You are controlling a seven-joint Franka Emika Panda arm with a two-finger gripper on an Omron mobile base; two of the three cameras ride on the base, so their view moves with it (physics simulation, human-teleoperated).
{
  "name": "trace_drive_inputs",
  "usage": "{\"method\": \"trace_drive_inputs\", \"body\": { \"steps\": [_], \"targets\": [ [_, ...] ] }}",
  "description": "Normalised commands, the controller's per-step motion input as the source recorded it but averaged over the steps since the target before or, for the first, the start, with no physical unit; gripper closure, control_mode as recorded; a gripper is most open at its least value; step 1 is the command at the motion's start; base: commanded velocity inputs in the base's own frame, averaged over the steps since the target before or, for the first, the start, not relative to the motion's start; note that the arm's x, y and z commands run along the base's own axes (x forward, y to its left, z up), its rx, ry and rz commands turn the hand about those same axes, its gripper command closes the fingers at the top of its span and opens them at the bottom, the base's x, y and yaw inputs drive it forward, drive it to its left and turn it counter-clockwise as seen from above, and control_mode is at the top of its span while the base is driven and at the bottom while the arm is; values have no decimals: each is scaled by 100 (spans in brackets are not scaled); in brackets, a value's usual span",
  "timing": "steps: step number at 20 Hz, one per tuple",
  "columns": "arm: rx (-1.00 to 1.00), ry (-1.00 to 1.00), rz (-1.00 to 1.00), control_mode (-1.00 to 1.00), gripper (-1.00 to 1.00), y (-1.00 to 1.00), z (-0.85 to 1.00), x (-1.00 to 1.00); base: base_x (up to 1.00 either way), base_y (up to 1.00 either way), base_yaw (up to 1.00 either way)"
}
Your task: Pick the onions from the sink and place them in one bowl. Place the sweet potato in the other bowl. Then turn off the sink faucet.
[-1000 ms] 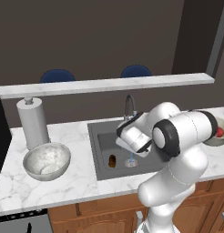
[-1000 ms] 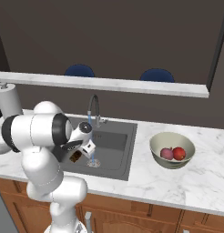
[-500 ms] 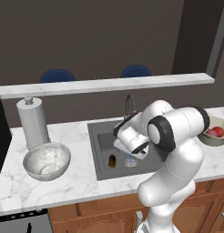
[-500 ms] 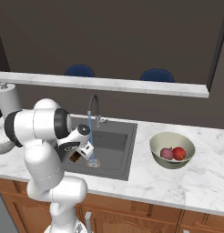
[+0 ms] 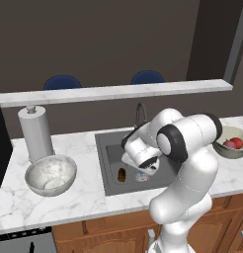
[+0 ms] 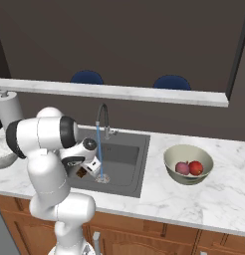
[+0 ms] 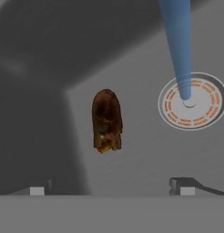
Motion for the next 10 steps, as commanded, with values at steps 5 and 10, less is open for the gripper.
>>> {"method": "trace_drive_inputs", "body": {
  "steps": [5, 10],
  "targets": [
    [1, 0, 0, -100, -100, 8, 0, 0, 0, 0, 0],
    [0, 0, 0, -100, -100, 4, 0, 0, 0, 0, 0]
  ]
}}
